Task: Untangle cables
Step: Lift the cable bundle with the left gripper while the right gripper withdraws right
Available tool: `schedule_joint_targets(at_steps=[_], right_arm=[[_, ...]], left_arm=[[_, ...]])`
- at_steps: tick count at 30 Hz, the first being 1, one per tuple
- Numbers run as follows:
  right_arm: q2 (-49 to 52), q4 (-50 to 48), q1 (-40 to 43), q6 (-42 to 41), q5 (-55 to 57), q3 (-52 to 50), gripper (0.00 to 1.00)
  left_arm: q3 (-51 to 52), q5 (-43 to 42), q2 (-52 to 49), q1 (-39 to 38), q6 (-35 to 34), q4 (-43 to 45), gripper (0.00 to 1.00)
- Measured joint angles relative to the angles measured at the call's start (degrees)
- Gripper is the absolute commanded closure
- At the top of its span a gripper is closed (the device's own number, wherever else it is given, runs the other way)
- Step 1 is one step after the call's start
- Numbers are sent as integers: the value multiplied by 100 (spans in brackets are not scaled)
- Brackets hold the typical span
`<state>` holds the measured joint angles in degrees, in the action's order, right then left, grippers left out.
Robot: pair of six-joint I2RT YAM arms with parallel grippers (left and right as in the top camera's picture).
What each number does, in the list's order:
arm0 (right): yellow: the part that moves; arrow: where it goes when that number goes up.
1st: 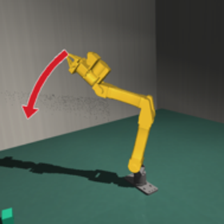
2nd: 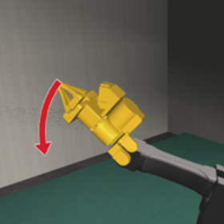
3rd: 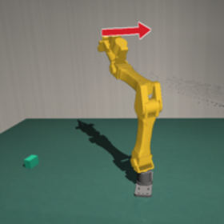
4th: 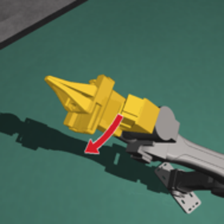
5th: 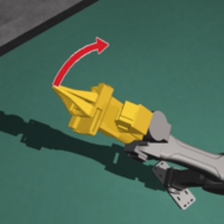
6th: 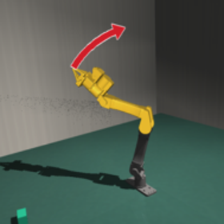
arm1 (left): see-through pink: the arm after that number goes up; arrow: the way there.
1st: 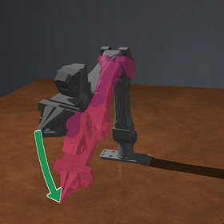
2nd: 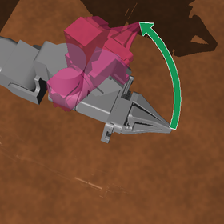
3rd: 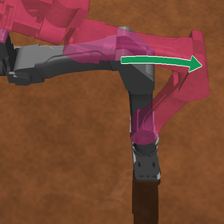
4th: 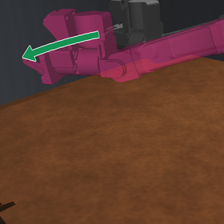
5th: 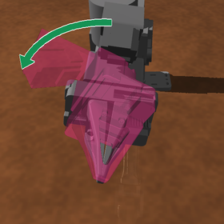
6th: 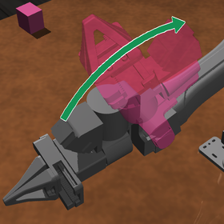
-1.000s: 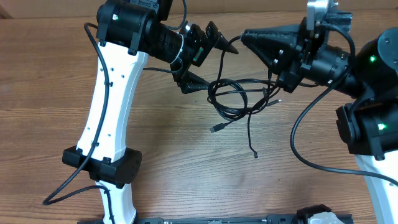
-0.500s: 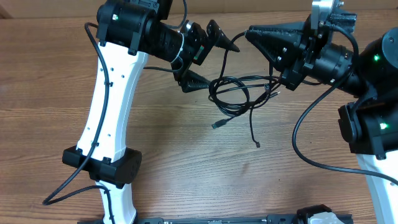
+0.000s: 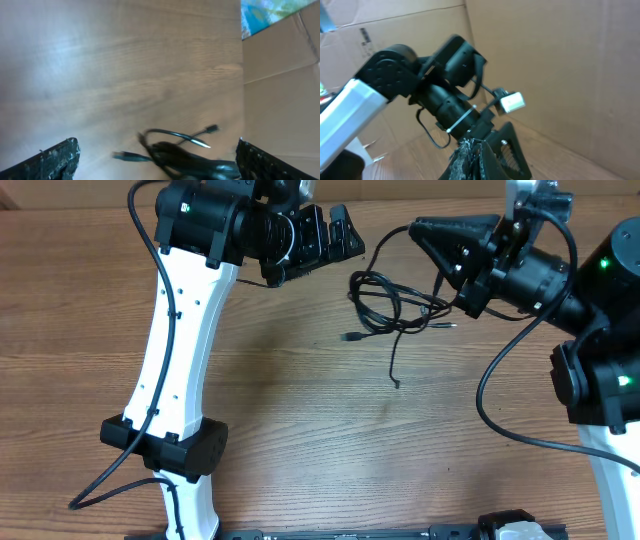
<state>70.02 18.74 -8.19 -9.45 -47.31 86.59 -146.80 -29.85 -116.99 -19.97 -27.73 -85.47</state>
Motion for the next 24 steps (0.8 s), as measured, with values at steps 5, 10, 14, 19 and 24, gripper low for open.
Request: schedule_joint_targets(at_steps=[5, 10, 14, 19, 24], right_arm=[[0, 37, 195, -192, 35, 0, 96], [0, -63, 258, -323, -50, 0, 96], [0, -579, 258, -564, -376, 0, 96], [0, -1294, 258, -1123, -859, 2, 96], [0, -1429, 258, -1563, -1233, 2, 96]], left_arm=[[0, -485, 0, 173, 1945, 199, 0], [-20, -1574, 0, 424, 5287, -922, 2], [-20, -1755, 4, 431, 7167, -1108, 0], [-20, -1790, 11, 433, 8234, -1117, 3], [-20, -1821, 11, 433, 8795, -1062, 1]])
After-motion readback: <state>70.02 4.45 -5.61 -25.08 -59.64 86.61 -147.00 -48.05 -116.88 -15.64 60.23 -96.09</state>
